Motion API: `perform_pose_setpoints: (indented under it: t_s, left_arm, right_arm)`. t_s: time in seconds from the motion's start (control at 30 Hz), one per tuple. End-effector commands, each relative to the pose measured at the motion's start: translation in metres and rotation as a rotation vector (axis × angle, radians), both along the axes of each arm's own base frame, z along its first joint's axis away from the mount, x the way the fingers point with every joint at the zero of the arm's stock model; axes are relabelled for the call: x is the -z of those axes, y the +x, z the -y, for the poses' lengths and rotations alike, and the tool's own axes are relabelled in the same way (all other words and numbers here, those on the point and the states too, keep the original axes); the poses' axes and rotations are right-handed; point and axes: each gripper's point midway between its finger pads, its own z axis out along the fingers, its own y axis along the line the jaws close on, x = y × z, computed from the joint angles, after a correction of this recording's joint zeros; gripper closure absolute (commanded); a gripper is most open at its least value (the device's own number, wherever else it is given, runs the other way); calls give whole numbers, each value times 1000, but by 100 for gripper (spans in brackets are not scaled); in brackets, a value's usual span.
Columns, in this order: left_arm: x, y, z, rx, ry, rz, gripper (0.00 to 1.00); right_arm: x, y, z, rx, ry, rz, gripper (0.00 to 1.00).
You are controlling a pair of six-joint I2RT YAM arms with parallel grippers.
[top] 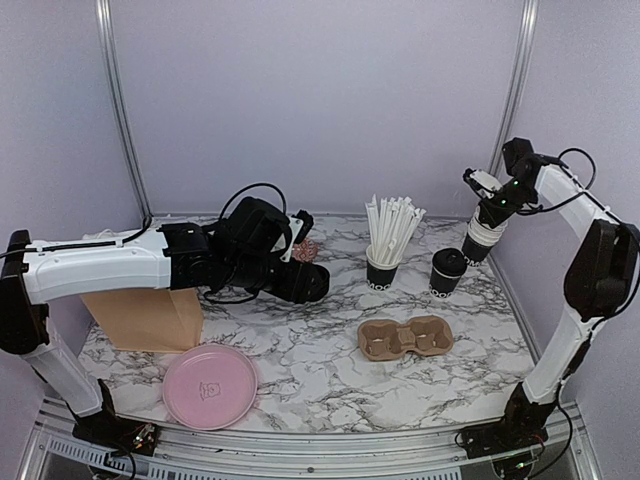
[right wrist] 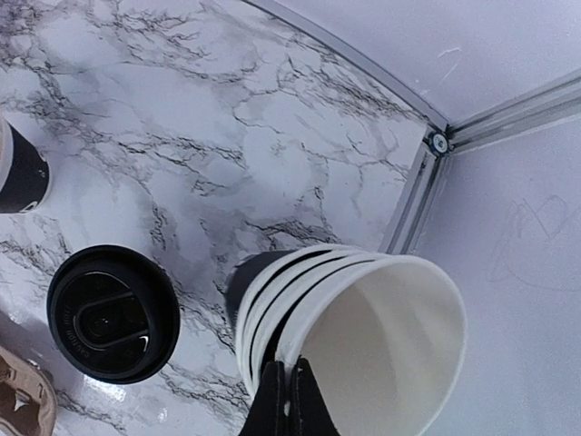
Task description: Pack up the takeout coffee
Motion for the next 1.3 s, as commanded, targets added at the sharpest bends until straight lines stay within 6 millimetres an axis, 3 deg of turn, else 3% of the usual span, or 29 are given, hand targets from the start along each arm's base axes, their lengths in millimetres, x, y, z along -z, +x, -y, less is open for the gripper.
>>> perform_pose_setpoints:
  t_s: [0.0, 0.03, 0.07, 0.1, 0.13, 0.2, 0.23, 0.27, 0.3, 0.37, 0.4, 0.43, 0.47, 0.53, 0.6, 0.67, 0.73, 0.77, 0.8, 0.83, 0.9, 0.93, 1.03, 1.27]
  left_arm:
    - [1, 2, 5, 13, 5, -9, 36]
    - [1, 2, 6, 15, 5, -10, 36]
    - [1, 2, 6, 16, 5, -11, 36]
    - [2, 2, 6, 16, 6, -13, 36]
    - [2, 2, 6, 15, 7, -13, 36]
    - [4, 1, 6, 18, 7, -19, 36]
    - [5, 1, 6, 18, 7, -21, 36]
    - [6, 1, 5, 16, 9, -22, 36]
    - [7, 1, 5, 16, 12, -24, 36]
    - [7, 0, 5, 19, 11, -26, 36]
    - [8, 0, 5, 19, 13, -26, 36]
    - [8, 0, 5, 19, 13, -26, 36]
    - [8, 0, 4, 18, 14, -25, 36]
    - [8, 0, 5, 19, 12, -26, 36]
    - [8, 0, 4, 18, 14, -25, 36]
    - [7, 0, 4, 17, 12, -24, 36]
    - [8, 1, 5, 18, 16, -24, 36]
    - [9, 1, 5, 18, 16, -26, 36]
    - [9, 1, 6, 20, 16, -27, 37]
    - [9, 0, 6, 20, 15, -28, 37]
    - [10, 0, 6, 19, 16, -30, 37]
    - [10, 0, 6, 15, 14, -31, 37]
    - [12, -1, 6, 16, 16, -36, 37]
    - [11, 1, 6, 15, 21, -26, 37]
  right_arm:
    - [-1, 1, 1, -24, -125, 10, 100]
    - [-6, -6, -19, -96, 25, -10, 100]
    - [-9, 0, -20, -55, 64, -8, 100]
    - [-2, 6, 8, 47, -124, -8, 100]
    - [11, 4, 0, 12, -193, -17, 100]
    - [6, -8, -33, -131, 62, -58, 100]
    - [7, -4, -21, -53, 53, -63, 100]
    - [16, 0, -5, 14, -108, -55, 100]
    - [22, 1, -5, -2, -197, -35, 100]
    - [16, -13, -40, -140, 69, -75, 100]
    - [15, -3, -29, -55, 52, -54, 100]
    - [26, 1, -9, 16, -171, -47, 100]
    - [27, -1, -17, -41, -182, -35, 100]
    - [13, -6, -40, -108, 48, -53, 100]
    - [14, 0, -24, -31, -62, -43, 100]
    - [6, -3, -34, -89, 0, -31, 100]
    - [6, 4, -13, 6, -130, 10, 100]
    - [10, 1, -18, -35, -149, 3, 100]
    - [10, -7, -36, -122, -41, -32, 100]
    - [8, -6, -34, -101, 6, -47, 100]
    - [10, 2, 0, 54, -221, -7, 100]
    - [6, 4, 5, 57, -282, 33, 100]
    - [-15, 0, -12, 9, -134, 74, 100]
    - [-57, -20, -45, -81, -15, 108, 100]
